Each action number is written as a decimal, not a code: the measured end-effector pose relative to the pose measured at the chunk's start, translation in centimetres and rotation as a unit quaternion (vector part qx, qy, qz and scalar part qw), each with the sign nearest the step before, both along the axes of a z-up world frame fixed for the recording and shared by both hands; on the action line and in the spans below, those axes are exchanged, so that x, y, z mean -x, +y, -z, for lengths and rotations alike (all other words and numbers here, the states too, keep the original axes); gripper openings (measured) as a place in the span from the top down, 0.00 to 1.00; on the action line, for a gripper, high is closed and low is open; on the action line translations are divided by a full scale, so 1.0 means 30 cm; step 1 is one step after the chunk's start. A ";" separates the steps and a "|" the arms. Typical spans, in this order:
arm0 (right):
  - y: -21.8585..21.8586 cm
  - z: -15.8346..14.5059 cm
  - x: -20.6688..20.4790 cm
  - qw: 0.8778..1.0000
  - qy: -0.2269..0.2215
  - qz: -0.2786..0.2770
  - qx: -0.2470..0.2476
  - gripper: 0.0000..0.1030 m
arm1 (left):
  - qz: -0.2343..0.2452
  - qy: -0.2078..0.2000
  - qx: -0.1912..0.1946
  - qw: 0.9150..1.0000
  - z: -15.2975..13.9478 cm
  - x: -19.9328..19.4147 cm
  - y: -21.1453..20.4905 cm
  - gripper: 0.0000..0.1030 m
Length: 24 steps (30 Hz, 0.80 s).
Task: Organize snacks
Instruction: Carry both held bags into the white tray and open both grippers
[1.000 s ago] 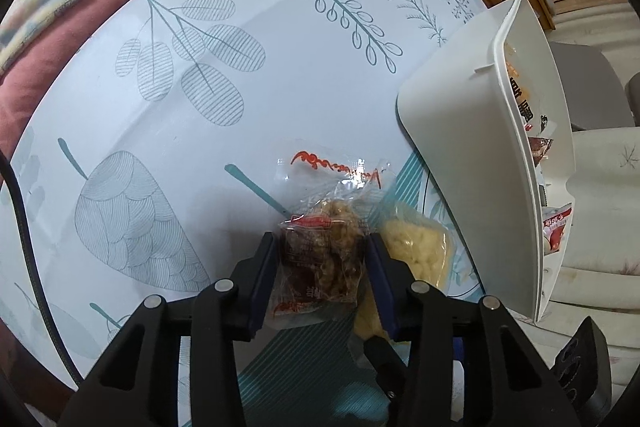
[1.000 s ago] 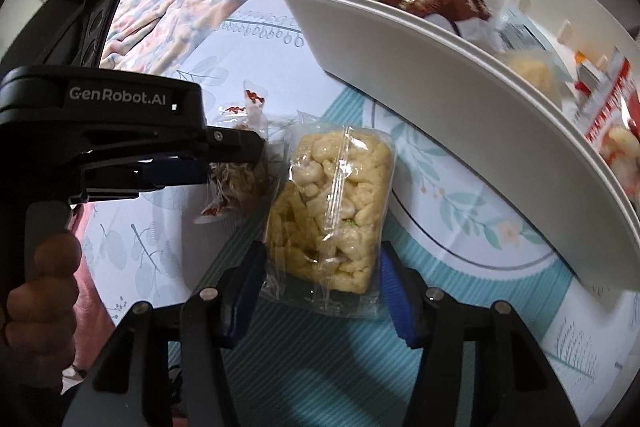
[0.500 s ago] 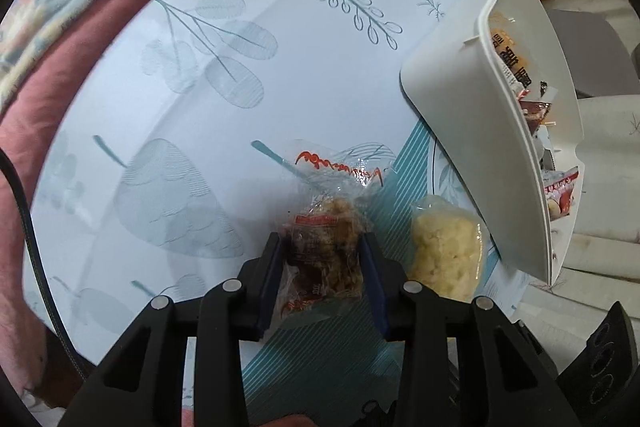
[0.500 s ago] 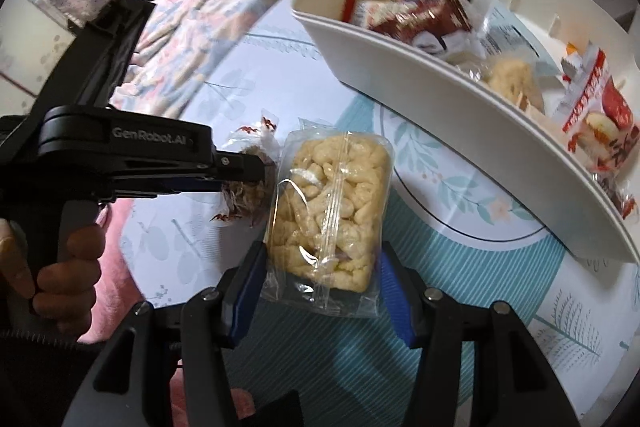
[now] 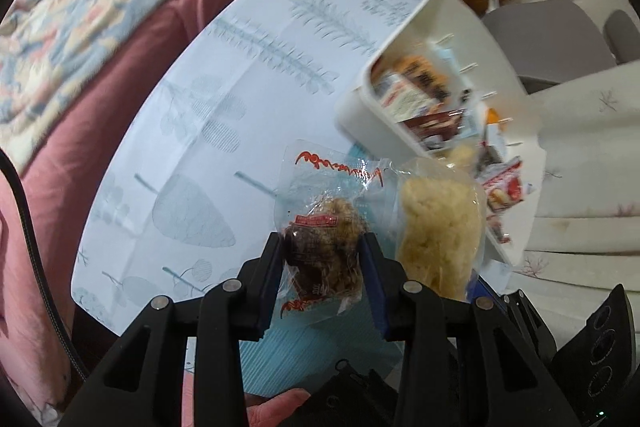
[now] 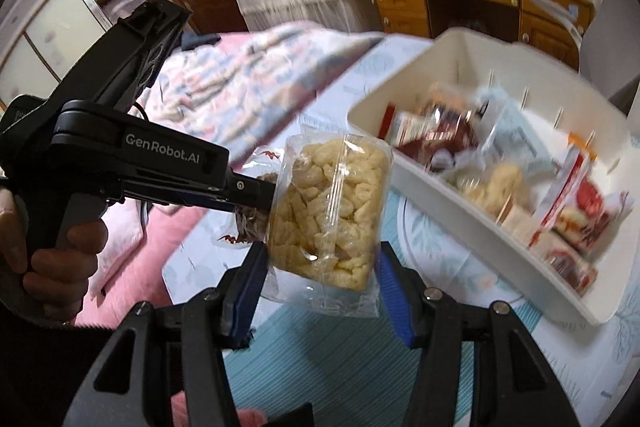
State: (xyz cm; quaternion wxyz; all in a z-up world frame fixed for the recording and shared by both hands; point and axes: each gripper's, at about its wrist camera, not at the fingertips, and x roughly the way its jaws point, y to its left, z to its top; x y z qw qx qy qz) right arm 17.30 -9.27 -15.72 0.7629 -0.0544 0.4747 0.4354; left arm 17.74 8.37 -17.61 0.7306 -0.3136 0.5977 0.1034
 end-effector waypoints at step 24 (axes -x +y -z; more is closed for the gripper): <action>-0.386 -0.047 -0.363 0.976 -0.043 0.186 -0.105 0.46 | 0.152 -0.057 -0.087 0.983 -0.168 -0.484 -0.361 0.64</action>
